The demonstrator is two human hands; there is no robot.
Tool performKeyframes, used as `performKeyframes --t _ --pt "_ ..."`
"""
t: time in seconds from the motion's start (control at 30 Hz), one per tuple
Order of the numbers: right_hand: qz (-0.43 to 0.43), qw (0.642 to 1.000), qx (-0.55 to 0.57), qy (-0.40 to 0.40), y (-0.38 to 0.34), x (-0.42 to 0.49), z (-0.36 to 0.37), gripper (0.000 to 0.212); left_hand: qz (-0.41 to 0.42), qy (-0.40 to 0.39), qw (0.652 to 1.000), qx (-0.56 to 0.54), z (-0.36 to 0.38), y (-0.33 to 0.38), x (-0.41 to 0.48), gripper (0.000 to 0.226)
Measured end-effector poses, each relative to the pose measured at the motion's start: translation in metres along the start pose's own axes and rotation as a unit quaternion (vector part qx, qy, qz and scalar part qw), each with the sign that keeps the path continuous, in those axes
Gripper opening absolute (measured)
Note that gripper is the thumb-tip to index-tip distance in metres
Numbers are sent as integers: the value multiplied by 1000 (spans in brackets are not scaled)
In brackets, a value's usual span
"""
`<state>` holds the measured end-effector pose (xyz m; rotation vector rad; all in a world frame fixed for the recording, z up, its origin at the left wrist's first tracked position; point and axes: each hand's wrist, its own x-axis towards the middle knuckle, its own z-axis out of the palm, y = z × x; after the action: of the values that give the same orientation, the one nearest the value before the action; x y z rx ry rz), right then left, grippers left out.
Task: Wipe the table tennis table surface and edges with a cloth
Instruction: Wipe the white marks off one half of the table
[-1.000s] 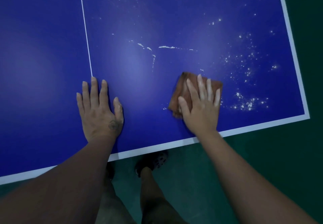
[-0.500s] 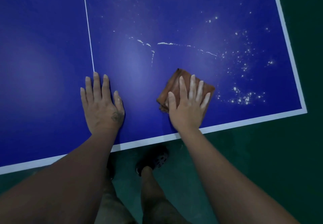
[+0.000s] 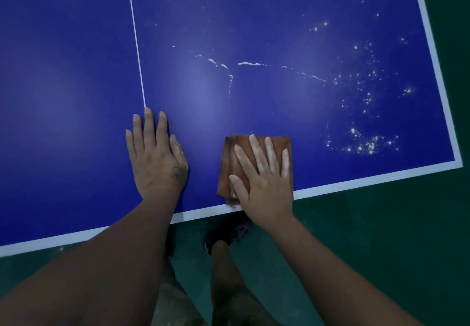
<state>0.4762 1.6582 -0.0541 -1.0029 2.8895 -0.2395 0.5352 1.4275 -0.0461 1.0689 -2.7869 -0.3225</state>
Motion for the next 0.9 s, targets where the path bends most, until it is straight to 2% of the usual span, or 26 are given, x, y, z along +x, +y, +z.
performKeyframes --t 0.17,0.33,0.43,0.57,0.7,0.8,0.9 --pt "14 1000 -10 -12 -6 85 -5 63 -1 -3 1000 -5 0 -1 2 55" --pt "74 997 5 -37 -16 159 -9 66 2 7 1000 -9 0 0 2 55" --pt "68 997 7 -35 -27 142 -6 66 3 11 1000 -8 1 -3 1 55" --pt "2 1000 5 -1 -33 60 1 63 4 8 1000 -7 0 -3 2 55" --pt "-37 999 4 -18 -20 -2 4 63 0 3 1000 -6 -1 -3 3 56" --pt "-42 999 -6 -12 -4 14 -1 63 4 -1 1000 -10 -2 -2 2 56" --pt "31 999 -11 1 4 67 -7 63 4 -4 1000 -12 -1 -4 3 56"
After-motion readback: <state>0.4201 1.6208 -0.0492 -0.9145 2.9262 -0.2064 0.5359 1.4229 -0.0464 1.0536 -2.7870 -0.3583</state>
